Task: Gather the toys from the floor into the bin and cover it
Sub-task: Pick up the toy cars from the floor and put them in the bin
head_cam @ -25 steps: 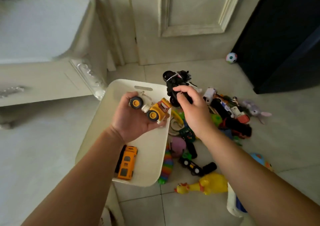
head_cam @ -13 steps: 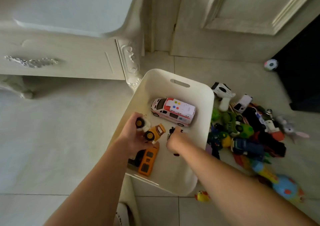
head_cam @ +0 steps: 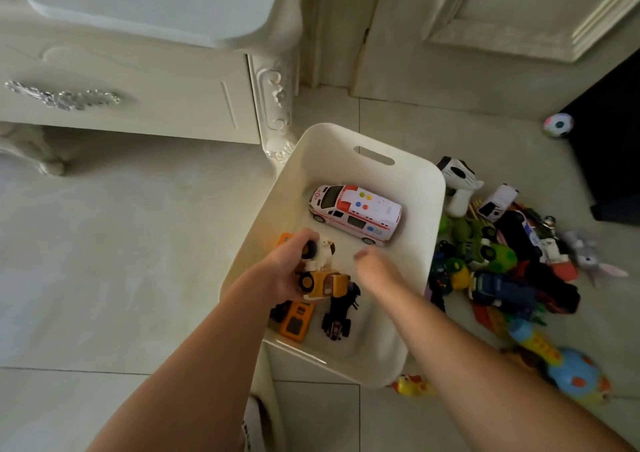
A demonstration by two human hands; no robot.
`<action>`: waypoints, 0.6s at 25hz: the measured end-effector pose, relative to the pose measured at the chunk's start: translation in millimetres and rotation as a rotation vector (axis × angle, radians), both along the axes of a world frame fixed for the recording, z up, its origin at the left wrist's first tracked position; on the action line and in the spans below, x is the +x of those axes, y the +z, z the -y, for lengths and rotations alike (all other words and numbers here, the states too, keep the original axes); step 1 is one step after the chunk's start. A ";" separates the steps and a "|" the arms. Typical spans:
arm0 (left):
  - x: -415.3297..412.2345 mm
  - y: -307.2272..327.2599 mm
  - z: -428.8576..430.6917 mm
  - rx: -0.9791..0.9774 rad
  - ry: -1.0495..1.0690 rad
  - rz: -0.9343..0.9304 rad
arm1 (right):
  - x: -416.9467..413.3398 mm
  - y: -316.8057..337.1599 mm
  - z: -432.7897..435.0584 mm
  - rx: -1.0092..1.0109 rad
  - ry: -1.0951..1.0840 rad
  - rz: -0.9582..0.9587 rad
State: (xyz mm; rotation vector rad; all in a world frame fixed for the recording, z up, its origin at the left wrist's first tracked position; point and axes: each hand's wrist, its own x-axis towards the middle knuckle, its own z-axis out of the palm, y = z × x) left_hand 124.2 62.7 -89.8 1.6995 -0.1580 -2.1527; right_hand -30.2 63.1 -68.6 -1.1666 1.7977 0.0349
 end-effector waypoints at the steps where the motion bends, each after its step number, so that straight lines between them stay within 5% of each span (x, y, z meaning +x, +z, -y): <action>1: -5.7 0.7 0.1 -0.006 -0.046 0.025 | -7.0 6.9 7.1 -0.055 -0.079 0.114; 3: -20.3 1.1 0.7 -0.007 -0.092 0.000 | -10.0 15.6 12.7 0.052 -0.085 0.308; 7: -46.6 -8.1 8.4 -0.007 -0.070 -0.006 | -18.0 1.7 12.6 0.098 0.009 0.202; 11: -67.6 -20.9 13.6 -0.477 -0.766 0.690 | -29.5 -6.9 34.6 -0.035 -0.053 -0.049; 15: -67.9 -35.0 16.9 -0.674 -1.297 0.772 | -24.7 -16.0 40.1 -0.010 0.250 -0.354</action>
